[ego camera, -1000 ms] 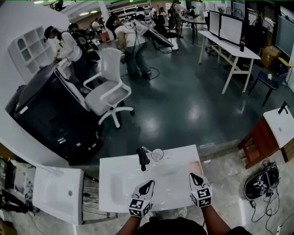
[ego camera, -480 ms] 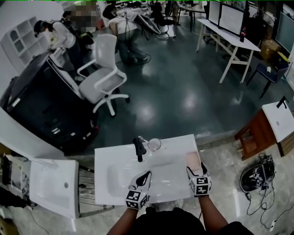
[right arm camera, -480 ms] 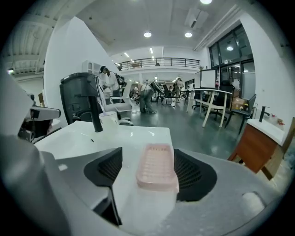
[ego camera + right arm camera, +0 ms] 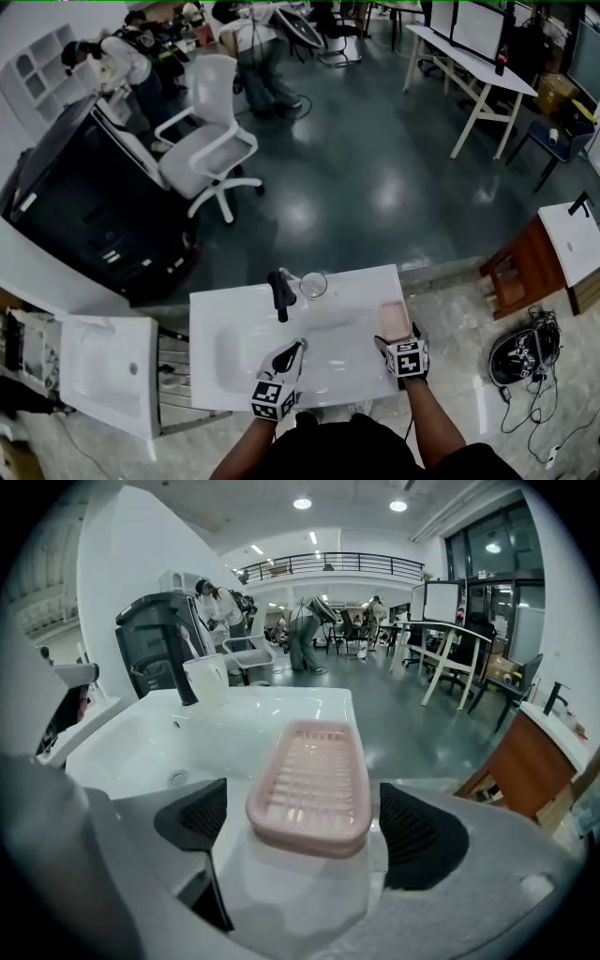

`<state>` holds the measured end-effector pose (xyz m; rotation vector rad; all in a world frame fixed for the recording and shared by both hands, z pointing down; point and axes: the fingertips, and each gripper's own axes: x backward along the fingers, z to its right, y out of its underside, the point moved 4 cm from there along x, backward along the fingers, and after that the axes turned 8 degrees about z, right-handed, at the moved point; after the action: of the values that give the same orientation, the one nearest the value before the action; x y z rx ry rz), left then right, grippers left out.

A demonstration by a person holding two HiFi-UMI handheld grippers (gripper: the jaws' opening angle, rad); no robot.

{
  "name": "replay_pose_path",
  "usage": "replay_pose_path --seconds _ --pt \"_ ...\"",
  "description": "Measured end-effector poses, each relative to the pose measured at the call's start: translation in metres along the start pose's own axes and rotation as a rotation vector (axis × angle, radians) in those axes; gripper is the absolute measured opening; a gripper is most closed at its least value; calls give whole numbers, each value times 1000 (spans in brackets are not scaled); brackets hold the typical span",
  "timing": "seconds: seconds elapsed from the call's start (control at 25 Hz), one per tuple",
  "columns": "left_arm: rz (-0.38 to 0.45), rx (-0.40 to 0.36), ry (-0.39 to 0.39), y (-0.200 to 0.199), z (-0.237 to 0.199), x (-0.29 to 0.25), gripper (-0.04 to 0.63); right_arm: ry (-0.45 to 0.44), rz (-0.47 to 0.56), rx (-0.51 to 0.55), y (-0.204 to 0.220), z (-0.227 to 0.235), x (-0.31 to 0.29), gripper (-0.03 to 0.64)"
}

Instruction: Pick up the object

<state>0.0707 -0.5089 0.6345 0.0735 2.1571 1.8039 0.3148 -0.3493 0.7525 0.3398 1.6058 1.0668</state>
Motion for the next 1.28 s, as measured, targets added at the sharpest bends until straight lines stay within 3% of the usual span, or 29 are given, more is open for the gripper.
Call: replay_pose_path --seconds 0.16,0.32,0.72,1.08,1.28 --pt "-1 -8 -12 0 -6 1 18 24 -23 4 1 5 -8 500" --pt "-6 -3 -18 2 -5 1 18 20 -39 23 2 6 -14 443" --pt "-4 8 -24 1 -11 2 18 23 -57 17 0 3 -10 439" --pt "2 10 -13 -1 -8 2 18 23 88 33 -46 -10 19 437" --pt "17 9 -11 -3 -8 2 18 8 218 40 -85 -21 39 437"
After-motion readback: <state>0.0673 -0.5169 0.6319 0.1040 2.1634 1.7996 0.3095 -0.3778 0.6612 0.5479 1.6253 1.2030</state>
